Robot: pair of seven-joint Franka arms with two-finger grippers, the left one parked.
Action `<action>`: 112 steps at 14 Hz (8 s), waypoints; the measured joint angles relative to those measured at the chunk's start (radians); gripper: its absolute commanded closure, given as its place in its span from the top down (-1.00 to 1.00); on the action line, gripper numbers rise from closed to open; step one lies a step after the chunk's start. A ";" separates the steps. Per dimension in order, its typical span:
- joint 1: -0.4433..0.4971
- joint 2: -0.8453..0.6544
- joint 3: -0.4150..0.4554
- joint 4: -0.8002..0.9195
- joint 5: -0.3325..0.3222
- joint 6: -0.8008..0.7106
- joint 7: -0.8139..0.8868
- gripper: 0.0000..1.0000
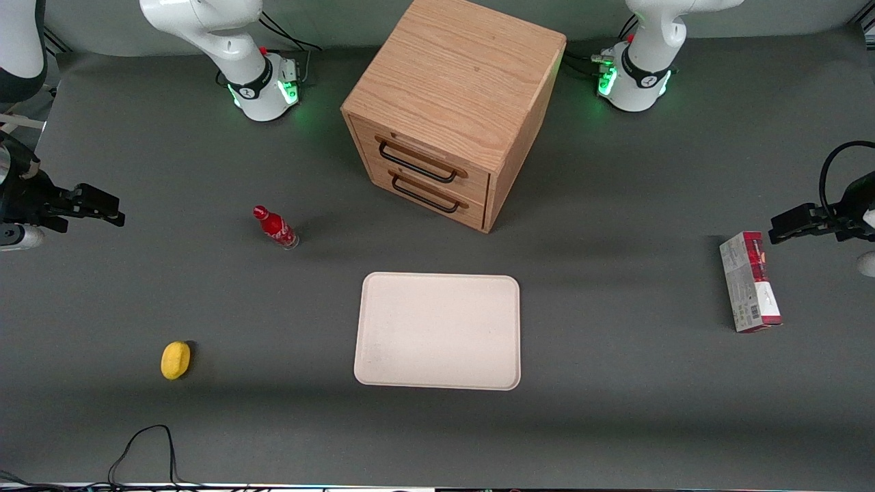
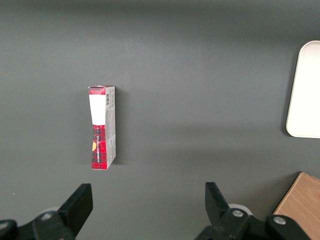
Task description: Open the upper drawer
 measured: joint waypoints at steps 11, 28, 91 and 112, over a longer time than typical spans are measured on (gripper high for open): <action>0.153 0.014 0.014 0.017 0.000 -0.042 0.000 1.00; 0.776 0.137 0.025 0.058 0.057 0.048 -0.010 1.00; 0.573 0.425 -0.026 0.101 0.234 0.264 -0.405 1.00; 0.421 0.569 -0.026 0.315 0.234 0.180 -0.458 1.00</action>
